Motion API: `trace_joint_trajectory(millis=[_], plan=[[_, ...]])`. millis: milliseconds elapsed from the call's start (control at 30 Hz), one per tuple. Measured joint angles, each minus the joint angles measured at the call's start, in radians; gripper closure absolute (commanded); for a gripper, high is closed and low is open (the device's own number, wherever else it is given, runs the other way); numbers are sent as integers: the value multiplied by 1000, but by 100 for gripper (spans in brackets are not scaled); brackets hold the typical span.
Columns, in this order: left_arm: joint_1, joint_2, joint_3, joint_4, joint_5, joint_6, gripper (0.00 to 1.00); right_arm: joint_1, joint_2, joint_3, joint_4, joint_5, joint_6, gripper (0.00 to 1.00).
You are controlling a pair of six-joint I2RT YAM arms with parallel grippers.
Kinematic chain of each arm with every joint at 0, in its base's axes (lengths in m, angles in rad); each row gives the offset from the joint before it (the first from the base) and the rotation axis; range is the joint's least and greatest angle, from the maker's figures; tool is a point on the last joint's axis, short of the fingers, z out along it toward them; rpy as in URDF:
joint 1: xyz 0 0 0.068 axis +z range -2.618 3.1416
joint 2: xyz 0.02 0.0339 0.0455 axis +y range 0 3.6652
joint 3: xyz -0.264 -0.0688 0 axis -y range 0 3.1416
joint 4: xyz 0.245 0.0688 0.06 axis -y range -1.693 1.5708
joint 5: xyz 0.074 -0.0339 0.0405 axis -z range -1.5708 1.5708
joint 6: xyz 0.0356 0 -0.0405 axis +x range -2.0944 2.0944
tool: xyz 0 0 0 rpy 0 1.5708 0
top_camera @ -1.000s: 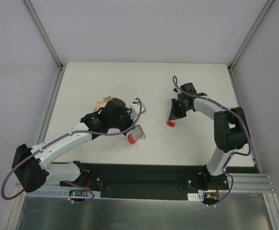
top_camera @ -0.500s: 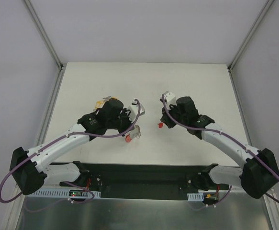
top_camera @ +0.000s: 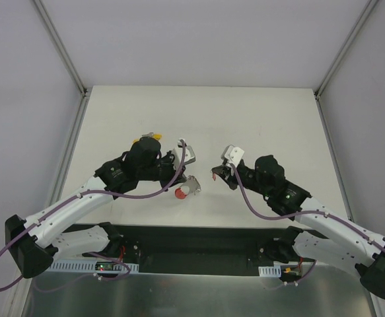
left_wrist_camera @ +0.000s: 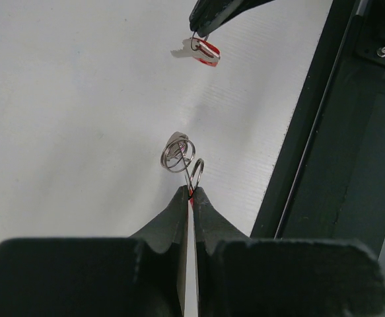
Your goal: Put the keys on the keyring
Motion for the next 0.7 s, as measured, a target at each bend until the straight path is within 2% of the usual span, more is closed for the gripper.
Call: trace_joint_trajectory(millis=[333,500,700], plan=[[0,29,0,-12,100,26,100,42,-8,0,83,-140,-38,99],[0,66,0,-14,155,42,100,100,11,-5,117,-139,-55,99],[0,121,0,-14,203,46,100,114,15,-34,135,-139,-65,99]])
